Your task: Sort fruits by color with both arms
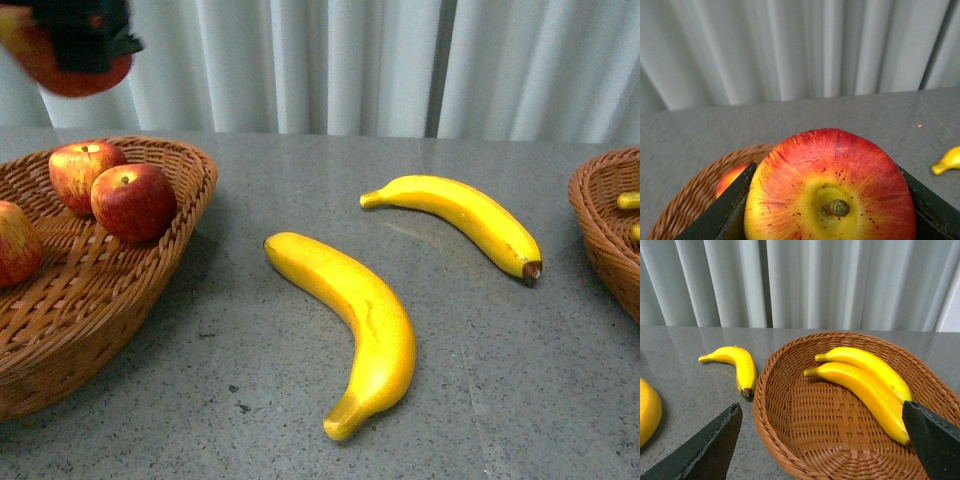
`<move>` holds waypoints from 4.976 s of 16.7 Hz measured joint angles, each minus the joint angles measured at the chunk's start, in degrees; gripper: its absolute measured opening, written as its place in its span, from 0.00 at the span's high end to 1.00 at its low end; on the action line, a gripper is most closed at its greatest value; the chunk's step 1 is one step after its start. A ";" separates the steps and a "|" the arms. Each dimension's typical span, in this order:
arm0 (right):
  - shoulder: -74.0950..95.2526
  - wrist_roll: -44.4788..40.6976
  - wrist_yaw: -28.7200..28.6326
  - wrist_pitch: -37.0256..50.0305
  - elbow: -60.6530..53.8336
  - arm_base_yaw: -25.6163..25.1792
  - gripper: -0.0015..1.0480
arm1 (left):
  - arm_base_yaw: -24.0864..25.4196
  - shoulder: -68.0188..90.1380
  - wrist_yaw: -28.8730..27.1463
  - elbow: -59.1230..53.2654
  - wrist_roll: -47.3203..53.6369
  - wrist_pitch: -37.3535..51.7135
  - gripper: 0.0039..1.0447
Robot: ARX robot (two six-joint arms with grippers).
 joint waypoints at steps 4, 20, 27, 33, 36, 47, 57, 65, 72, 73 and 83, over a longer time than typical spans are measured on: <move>0.02 0.00 0.00 0.00 0.00 0.00 0.06 | 3.52 -10.51 -2.10 -12.44 -9.31 -0.83 0.35; 0.02 0.00 0.00 0.00 0.00 0.00 0.06 | -3.74 -15.02 6.56 -14.27 -5.81 1.99 0.06; 0.00 0.00 0.00 0.00 0.00 0.00 0.06 | -6.14 -14.05 17.31 -10.34 0.52 -6.14 0.06; 0.02 -0.02 -0.04 0.04 0.00 0.00 0.06 | -2.93 -27.36 -9.16 -27.91 -3.15 9.84 0.55; 0.02 0.00 0.00 -0.02 0.00 0.00 0.06 | 0.74 -33.14 -4.39 -33.42 -3.19 8.87 0.89; 0.02 0.00 0.00 0.00 0.00 0.00 0.06 | 12.22 -49.27 5.79 -41.38 -3.50 0.59 0.99; 0.00 0.00 0.00 0.00 0.00 0.00 0.06 | 11.76 -62.84 6.75 -43.91 -3.48 -9.11 0.99; 0.00 0.00 0.00 -0.02 0.00 0.00 0.06 | 11.76 -78.12 6.71 -43.87 -3.48 -26.64 0.99; 0.00 0.00 0.00 0.00 0.00 0.00 0.06 | 11.76 -79.14 6.75 -43.87 -3.45 -26.10 0.99; 0.02 0.00 0.00 0.02 0.00 0.00 0.06 | 11.76 -79.14 6.73 -43.87 -3.45 -25.99 0.99; 0.00 0.00 0.00 0.00 0.00 0.00 0.06 | 11.76 -79.14 6.75 -43.87 -3.56 -26.03 0.06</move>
